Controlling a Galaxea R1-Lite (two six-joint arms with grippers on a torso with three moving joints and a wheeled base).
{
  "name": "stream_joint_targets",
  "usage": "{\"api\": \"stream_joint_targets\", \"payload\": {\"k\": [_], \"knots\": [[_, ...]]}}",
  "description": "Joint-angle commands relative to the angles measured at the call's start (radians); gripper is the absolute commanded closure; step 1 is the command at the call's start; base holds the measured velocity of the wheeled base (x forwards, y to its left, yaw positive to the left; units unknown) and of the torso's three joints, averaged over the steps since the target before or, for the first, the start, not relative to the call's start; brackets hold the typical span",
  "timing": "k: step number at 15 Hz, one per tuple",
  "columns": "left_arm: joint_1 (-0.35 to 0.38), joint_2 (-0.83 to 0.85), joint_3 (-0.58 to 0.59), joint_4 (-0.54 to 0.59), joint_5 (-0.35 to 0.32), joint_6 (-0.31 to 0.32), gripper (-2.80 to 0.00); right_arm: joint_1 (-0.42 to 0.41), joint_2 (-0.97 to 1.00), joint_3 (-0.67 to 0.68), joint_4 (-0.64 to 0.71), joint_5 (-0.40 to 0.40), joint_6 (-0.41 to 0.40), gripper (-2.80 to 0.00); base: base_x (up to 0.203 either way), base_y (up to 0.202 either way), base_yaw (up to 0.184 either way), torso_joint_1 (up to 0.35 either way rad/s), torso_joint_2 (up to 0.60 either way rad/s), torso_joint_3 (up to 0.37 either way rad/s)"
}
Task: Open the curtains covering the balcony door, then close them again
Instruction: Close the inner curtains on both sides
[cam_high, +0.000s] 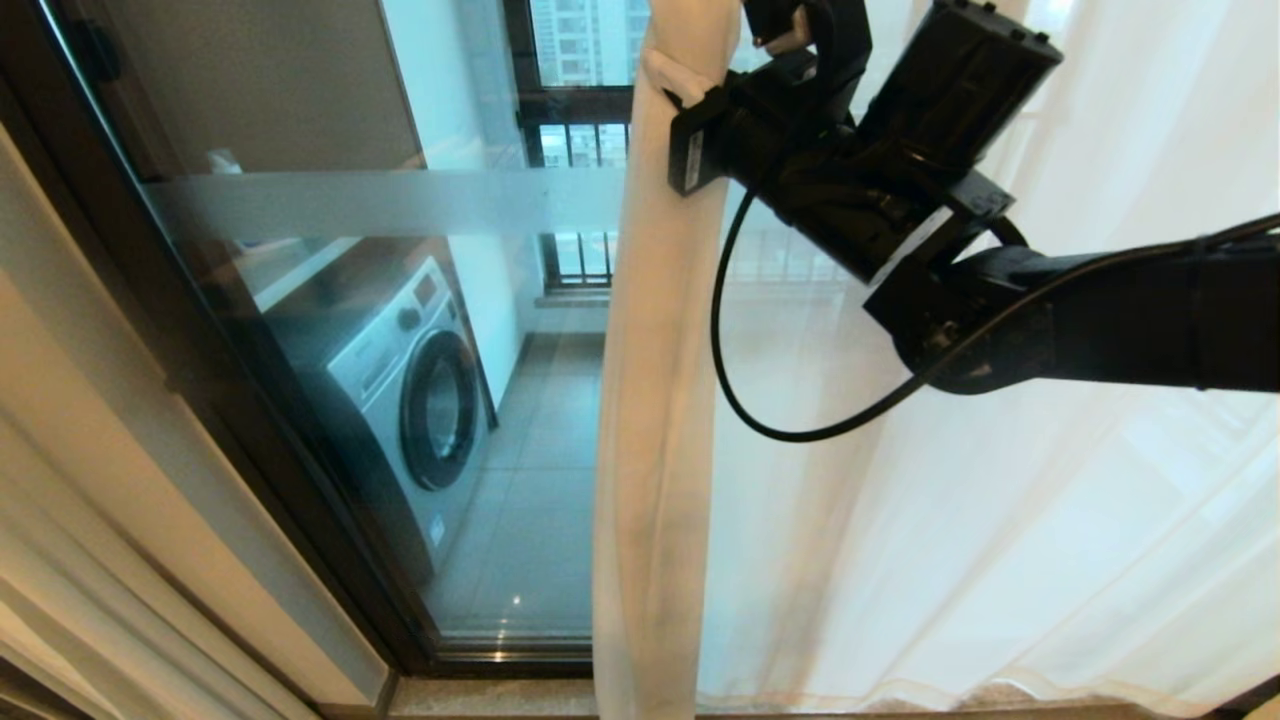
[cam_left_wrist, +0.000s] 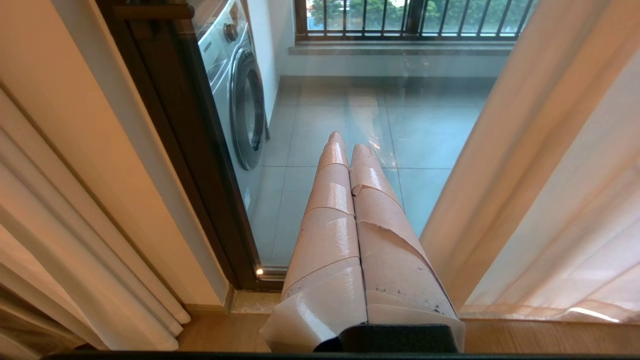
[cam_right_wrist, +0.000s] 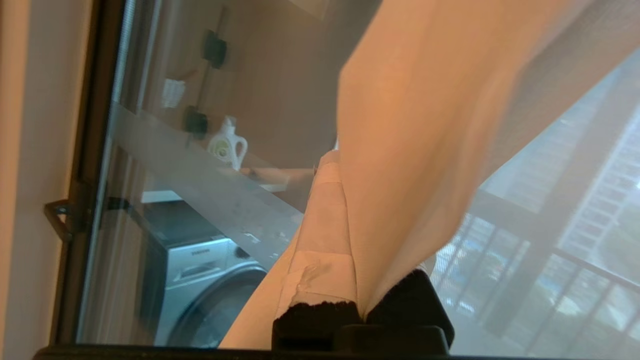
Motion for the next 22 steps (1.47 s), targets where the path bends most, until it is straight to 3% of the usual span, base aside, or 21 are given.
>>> {"api": "stream_joint_targets", "payload": {"k": [1,10,14,20,22], "knots": [[0.001,0.000,0.000,0.000,0.000,0.000,0.00,0.018,0.044,0.000,-0.007,0.001,-0.004,0.00,0.000,0.000,0.000,0.000,0.00,0.000],[0.001,0.000,0.000,0.000,0.000,0.000,0.00,-0.038,0.018,0.013,0.003,0.000,-0.005,0.00,0.000,0.000,0.000,0.000,0.00,0.000],[0.001,0.000,0.000,0.000,0.000,0.000,0.00,-0.102,-0.034,0.085,0.032,-0.132,0.012,0.00,0.000,0.000,0.000,0.000,0.00,0.000],[0.000,0.000,0.000,0.000,0.000,0.000,0.00,-0.211,-0.138,0.262,0.066,-0.160,0.048,0.00,0.000,0.000,0.000,0.000,0.00,0.000],[0.000,0.000,0.000,0.000,0.000,0.000,0.00,-0.239,-0.163,0.326,0.066,-0.202,0.083,0.00,0.000,0.000,0.000,0.000,0.00,0.000]]}}
